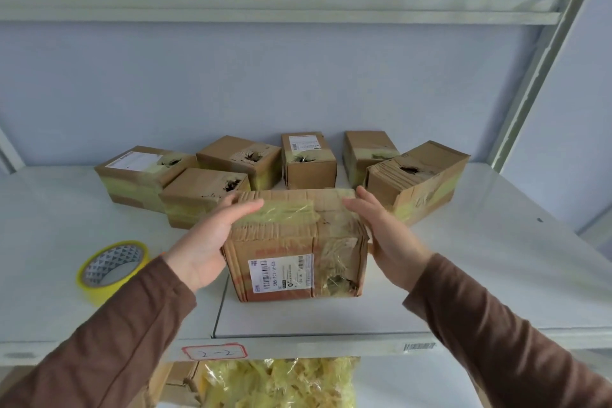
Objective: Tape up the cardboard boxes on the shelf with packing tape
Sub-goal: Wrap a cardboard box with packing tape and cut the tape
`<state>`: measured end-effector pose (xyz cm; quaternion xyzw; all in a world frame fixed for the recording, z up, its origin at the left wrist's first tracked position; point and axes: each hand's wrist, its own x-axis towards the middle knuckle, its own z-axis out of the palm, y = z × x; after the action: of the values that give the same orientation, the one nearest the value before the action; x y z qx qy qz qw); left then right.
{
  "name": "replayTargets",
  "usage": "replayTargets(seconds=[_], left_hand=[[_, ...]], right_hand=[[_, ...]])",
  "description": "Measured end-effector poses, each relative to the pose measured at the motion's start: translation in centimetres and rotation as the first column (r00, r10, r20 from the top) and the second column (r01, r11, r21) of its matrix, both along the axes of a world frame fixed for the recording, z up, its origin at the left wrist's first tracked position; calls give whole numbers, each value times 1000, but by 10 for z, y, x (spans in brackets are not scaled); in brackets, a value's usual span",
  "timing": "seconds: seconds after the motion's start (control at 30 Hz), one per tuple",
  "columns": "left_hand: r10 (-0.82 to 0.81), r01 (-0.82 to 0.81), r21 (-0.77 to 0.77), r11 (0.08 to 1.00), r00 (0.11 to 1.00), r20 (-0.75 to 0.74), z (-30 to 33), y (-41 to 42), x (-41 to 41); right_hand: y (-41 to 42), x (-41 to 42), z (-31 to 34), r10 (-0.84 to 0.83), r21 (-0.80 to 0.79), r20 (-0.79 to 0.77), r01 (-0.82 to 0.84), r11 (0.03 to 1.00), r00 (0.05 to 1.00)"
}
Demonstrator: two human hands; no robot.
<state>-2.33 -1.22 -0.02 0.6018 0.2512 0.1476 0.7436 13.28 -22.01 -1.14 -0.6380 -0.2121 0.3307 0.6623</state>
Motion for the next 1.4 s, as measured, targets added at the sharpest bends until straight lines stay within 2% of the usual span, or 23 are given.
replayTargets(seconds=[0.07, 0.13, 0.27, 0.33, 0.4, 0.5, 0.57, 0.63, 0.67, 0.73, 0.83, 0.9, 0.97, 1.07, 1.1, 1.13, 1.17, 1.27, 1.3, 1.33, 1.37, 1.4], left_hand=[[16, -16, 0, 1000, 1000, -8, -5, -5, 5], [50, -50, -7, 999, 999, 20, -8, -7, 9], [82, -83, 28, 996, 996, 34, -11, -9, 10], [55, -58, 41, 997, 996, 67, -12, -12, 4], [-4, -9, 92, 996, 990, 144, -7, -14, -5], [-82, -16, 365, 931, 964, 251, 1, -16, -11], [-121, -38, 588, 808, 966, 229, -4, -19, -14], [-174, -2, 720, 694, 970, 170, -20, -24, -21], [-198, 35, 730, 683, 970, 138, -29, -25, -25], [-202, 78, 690, 720, 974, 101, -41, -27, -32], [-134, 8, 621, 784, 979, 156, -39, -21, -29], [-75, -26, 584, 811, 986, 148, -25, -13, -19], [-51, 30, 533, 846, 998, 24, -15, -6, -8], [-153, 218, 431, 876, 971, -182, -16, -11, 11], [-164, 234, 431, 871, 967, -194, -21, -15, 18], [-148, 219, 455, 863, 971, -186, -26, -18, 24], [-122, 193, 488, 851, 977, -172, -30, -20, 29], [-106, 180, 490, 853, 979, -176, -34, -20, 34], [-111, 178, 472, 863, 980, -167, -35, -19, 32], [-115, 163, 435, 885, 984, -135, -35, -19, 30], [-104, 128, 357, 925, 991, -86, -33, -19, 27], [-75, 83, 247, 965, 996, -42, -32, -17, 22]], right_hand=[[9, -5, -2, 10, 52, -93, -5, 999, 996], [15, -8, -8, -24, 92, -119, 35, 995, 993], [15, -12, -11, -85, 136, -88, 97, 986, 992], [8, -14, -11, -62, 163, -68, 73, 984, 996], [0, -13, -5, -38, 213, 20, 33, 977, 999], [-13, -7, 8, -100, 279, 262, 24, 960, 960], [-20, -7, 5, -145, 282, 408, 27, 959, 901], [-27, -9, -12, -182, 269, 461, 59, 961, 869], [-31, -10, -24, -178, 257, 466, 60, 965, 867], [-37, -13, -44, -137, 218, 481, 33, 975, 866], [-42, -9, -45, -66, 158, 494, -15, 987, 867], [-41, -3, -30, 2, 61, 530, -40, 997, 848], [-36, 6, -12, 137, -138, 670, -58, 989, 729], [-23, 12, 1, 479, -493, 802, -55, 868, 357], [-19, 12, 1, 553, -566, 795, -21, 824, 248], [-16, 12, 0, 596, -608, 782, 9, 794, 180], [-14, 12, -1, 613, -624, 775, 31, 781, 154], [-11, 13, -4, 630, -641, 764, 58, 765, 140], [-11, 12, -5, 618, -632, 768, 45, 773, 167], [-12, 12, -7, 577, -595, 779, 1, 804, 245], [-15, 12, -8, 493, -508, 771, -77, 858, 403], [-18, 10, -8, 364, -358, 693, -141, 923, 622]])
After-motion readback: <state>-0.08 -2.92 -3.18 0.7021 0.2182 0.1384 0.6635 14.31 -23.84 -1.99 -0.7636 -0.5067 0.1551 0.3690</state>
